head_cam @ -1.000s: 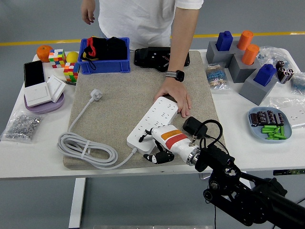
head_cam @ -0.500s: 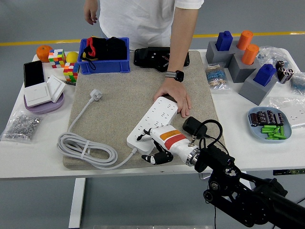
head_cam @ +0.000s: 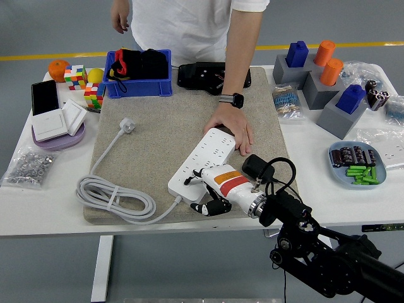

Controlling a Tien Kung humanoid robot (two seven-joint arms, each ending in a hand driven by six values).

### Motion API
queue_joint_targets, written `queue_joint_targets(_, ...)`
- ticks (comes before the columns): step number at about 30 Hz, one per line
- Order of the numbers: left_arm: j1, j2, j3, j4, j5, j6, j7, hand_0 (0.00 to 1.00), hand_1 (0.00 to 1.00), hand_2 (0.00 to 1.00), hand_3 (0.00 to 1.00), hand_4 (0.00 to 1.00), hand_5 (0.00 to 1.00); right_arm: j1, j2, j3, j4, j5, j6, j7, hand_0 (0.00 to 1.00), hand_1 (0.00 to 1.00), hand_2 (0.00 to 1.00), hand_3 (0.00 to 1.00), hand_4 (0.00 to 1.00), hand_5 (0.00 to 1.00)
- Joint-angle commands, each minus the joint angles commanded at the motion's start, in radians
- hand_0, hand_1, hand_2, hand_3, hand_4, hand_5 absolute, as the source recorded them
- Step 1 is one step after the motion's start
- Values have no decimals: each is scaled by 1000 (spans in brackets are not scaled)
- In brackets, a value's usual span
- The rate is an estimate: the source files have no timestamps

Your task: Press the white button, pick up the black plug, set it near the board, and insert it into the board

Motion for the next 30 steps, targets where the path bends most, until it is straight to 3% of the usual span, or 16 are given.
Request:
queue_joint_targets(15, -2, 0, -1, 0, 1, 0, 0, 689, 637, 612, 637, 562, 184, 1, -3, -12, -1, 8, 4, 3, 129, 67, 91, 662, 811, 263)
queue_joint_targets(25, 0, -2, -1, 0, -1, -1, 0, 689, 637, 613, 637, 562, 183, -9, -8, 33, 55, 13, 9, 5, 135, 66, 93, 660, 809, 263)
queue_joint_targets(30, -1, -3, 2, 0, -7, 0, -1, 689, 637, 613, 637, 562, 183, -33, -23, 72, 130, 33, 14, 1, 135, 66, 93, 660, 809, 263)
